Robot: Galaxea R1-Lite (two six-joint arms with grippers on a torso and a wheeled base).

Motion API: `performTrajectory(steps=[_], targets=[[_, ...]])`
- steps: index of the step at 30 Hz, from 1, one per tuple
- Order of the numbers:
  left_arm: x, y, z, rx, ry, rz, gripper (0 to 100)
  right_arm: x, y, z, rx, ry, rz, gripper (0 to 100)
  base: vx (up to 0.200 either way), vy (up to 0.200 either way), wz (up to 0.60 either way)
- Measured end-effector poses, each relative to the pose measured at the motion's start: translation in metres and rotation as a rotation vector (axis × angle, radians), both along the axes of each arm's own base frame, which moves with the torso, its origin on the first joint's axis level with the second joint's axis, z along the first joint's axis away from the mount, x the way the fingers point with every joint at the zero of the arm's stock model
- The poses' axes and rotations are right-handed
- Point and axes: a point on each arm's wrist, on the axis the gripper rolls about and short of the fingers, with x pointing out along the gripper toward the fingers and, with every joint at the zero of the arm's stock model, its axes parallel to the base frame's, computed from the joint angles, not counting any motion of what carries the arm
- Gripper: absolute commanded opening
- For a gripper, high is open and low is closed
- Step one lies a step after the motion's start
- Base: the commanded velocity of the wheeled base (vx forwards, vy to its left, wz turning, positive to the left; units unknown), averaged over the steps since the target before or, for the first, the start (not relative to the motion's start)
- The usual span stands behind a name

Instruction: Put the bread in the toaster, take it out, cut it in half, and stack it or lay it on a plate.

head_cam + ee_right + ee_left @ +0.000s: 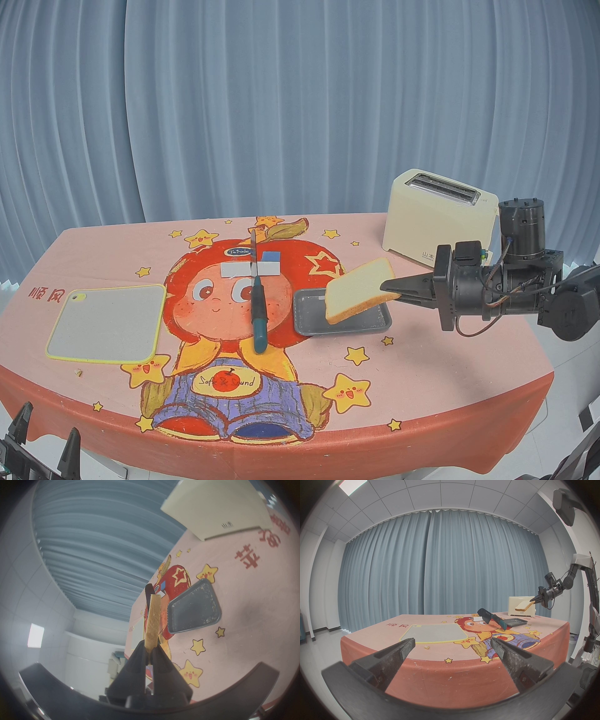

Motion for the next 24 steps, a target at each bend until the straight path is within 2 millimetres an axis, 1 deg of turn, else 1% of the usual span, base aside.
performTrajectory(steps=[5, 15, 24], targets=[[0.000, 0.000, 0.000, 0.000, 0.000, 0.000, 100, -0.011, -0.007, 0.003, -0.075, -0.134, 0.053, 0, 0.000, 0.000, 0.00], [0.000, 0.000, 0.000, 0.000, 0.000, 0.000, 100, -0.037, -0.020, 0.018, -0.141, -0.316, 0.105, 0, 0.000, 0.000, 0.00], [0.000, 0.000, 0.000, 0.000, 0.000, 0.000, 100, -0.049, -0.029, 0.020, -0.303, -0.499, 0.084, 0, 0.000, 0.000, 0.00]])
